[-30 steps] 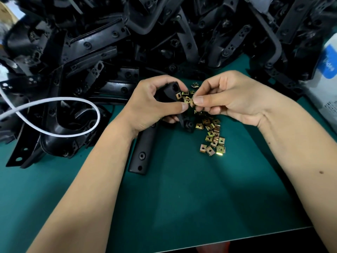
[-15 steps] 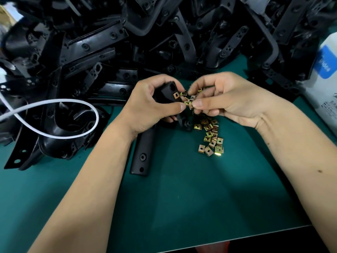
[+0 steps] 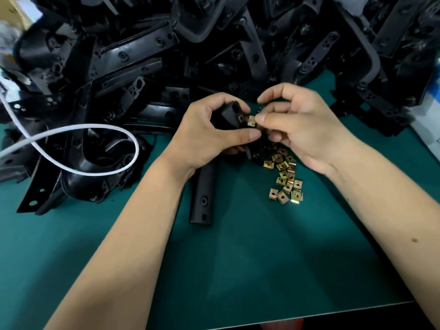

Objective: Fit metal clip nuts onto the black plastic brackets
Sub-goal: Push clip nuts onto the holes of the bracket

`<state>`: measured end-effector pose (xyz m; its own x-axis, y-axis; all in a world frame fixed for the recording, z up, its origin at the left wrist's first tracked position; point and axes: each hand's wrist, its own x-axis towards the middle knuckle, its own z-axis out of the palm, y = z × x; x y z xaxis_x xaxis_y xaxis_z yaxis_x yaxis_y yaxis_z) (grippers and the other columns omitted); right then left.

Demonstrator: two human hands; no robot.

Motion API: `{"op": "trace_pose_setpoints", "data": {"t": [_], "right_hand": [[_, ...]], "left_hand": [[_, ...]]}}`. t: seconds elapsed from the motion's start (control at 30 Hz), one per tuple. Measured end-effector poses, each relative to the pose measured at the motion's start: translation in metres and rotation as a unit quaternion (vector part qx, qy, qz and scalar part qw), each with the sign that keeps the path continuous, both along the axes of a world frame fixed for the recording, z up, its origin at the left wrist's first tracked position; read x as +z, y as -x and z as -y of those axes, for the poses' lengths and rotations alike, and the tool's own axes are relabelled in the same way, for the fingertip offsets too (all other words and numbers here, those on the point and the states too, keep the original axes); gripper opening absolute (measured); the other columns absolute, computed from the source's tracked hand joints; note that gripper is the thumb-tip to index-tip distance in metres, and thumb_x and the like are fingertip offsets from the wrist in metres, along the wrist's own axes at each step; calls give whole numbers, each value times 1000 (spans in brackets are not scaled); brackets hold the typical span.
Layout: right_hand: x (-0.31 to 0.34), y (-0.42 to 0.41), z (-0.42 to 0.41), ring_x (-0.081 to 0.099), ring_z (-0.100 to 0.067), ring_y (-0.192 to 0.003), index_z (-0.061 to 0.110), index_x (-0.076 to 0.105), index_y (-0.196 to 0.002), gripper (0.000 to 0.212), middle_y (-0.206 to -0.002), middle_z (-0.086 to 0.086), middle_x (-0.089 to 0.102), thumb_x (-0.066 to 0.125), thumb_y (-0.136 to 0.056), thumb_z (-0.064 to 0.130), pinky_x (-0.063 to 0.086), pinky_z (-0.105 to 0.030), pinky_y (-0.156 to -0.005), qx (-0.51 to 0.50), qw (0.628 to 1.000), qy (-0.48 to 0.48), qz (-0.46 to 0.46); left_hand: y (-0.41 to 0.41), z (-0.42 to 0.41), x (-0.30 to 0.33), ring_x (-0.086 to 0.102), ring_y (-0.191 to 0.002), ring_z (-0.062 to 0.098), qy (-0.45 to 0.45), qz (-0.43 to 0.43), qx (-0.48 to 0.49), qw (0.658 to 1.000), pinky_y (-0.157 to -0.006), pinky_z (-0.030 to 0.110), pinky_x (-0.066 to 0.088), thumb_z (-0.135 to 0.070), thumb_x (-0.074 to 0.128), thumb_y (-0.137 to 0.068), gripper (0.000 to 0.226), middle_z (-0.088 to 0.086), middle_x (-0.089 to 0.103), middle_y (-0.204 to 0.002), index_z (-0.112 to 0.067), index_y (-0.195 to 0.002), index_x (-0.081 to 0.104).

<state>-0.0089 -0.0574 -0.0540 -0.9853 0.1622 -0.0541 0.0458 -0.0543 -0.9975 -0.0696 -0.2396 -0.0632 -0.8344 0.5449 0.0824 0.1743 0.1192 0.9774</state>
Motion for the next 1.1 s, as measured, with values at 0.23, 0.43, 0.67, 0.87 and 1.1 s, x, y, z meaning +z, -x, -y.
{"op": "trace_pose_setpoints", "data": {"t": [0.23, 0.43, 0.67, 0.87, 1.1], "right_hand": [[3, -2, -1, 58, -14, -67, 5, 52, -122, 37, -83, -15, 66, 67, -91, -11, 39, -20, -51, 21, 999, 31, 24], [0, 0, 4, 51, -18, -68, 3, 48, -128, 43, -87, -20, 64, 68, -91, -9, 35, -22, -52, 18, 999, 39, 26], [0, 5, -8, 50, -13, -59, 8, 57, -116, 31, -71, -11, 62, 60, -91, -12, 31, -21, -47, 13, 994, 89, 69], [0, 4, -22, 57, -14, -70, 4, 60, -117, 28, -77, -9, 68, 65, -93, -9, 42, -19, -51, -28, 996, 78, 34], [1, -4, 0, 62, -11, -66, 1, 54, -127, 40, -78, -9, 71, 69, -91, -8, 44, -22, -56, 108, 994, -9, -15]], "left_hand": [[1, 1, -1, 72, -92, 18, -2, -76, 24, 997, -80, 34, 61, -5, 93, -71, 41, 10, 77, -101, -8, -103, 68], [2, 2, 1, 68, -85, 7, 17, -83, 19, 996, -81, 23, 55, -5, 92, -73, 40, 5, 75, -91, -1, -102, 65], [9, 14, 3, 70, -79, 7, 31, -53, -7, 998, -74, 20, 56, 6, 88, -73, 35, 0, 76, -86, 0, -98, 64], [15, 26, 1, 76, -86, 19, -2, 24, 9, 1000, -61, 23, 58, -13, 89, -68, 38, 7, 77, -110, -13, -98, 65], [18, 28, 0, 68, -94, 11, -50, 34, -60, 996, -79, 24, 56, -19, 87, -69, 50, 0, 75, -106, -17, -110, 57]]}}
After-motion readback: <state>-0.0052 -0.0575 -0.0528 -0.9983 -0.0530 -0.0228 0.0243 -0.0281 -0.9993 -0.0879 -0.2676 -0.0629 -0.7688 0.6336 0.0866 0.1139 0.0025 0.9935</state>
